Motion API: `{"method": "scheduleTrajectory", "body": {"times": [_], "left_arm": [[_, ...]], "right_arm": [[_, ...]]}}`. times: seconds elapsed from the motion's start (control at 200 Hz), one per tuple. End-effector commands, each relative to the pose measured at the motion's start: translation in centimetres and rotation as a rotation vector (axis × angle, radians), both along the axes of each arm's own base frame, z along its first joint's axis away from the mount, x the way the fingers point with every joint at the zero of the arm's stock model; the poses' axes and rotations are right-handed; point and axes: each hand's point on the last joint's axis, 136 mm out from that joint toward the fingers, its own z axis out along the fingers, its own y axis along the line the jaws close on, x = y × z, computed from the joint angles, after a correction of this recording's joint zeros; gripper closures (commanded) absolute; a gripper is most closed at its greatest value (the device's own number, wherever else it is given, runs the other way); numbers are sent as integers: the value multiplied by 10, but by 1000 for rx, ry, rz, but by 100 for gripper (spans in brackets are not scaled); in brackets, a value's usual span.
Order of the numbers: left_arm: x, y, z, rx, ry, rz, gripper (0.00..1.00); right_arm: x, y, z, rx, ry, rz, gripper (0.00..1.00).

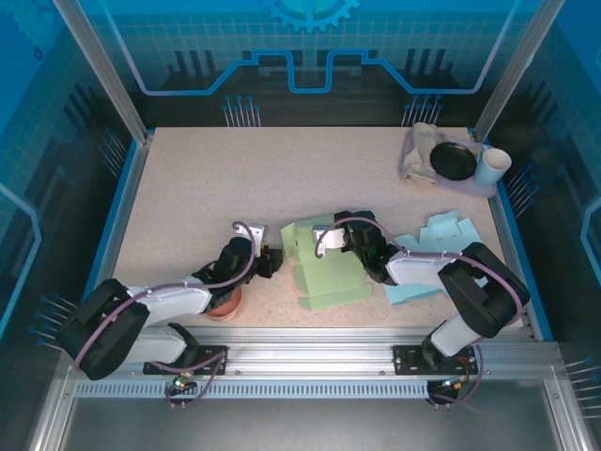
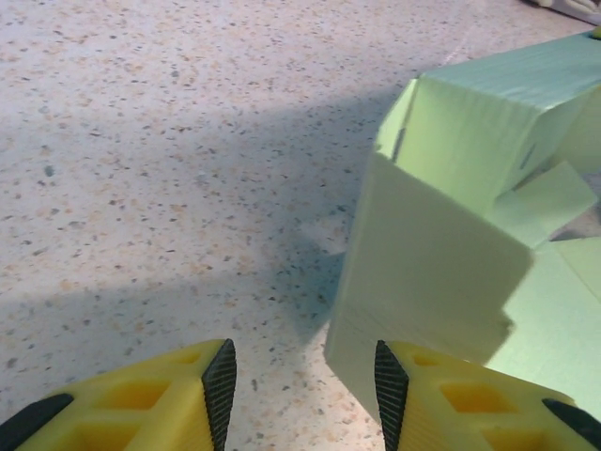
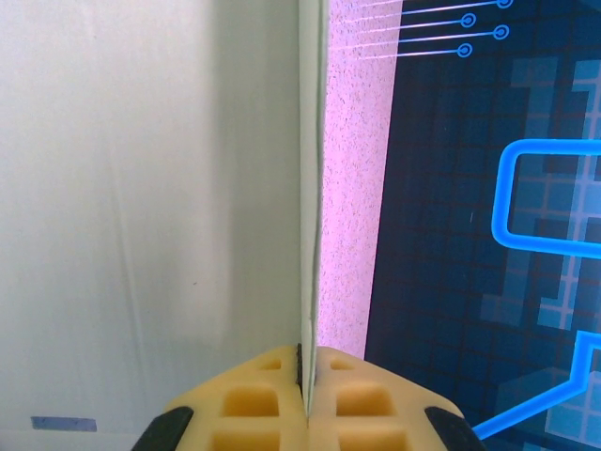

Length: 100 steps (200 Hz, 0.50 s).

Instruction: Fold the paper box

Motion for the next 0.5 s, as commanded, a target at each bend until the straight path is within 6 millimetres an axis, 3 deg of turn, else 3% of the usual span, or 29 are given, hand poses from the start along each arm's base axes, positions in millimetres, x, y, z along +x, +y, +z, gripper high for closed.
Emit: {"method": "scheduleTrajectory", "body": {"times": [0.0,0.305,0.495], "left_arm": [[-5,-13,12,-40,-34,-78,53],[4,-10,7,19,-23,-51,53],[11,-11,6,47,-23,-41,48]], "right_arm": [[0,2,4,7,4,6,100],[-2,4,4,13,12,15,100],[-2,5,3,14,21,18,100]]}}
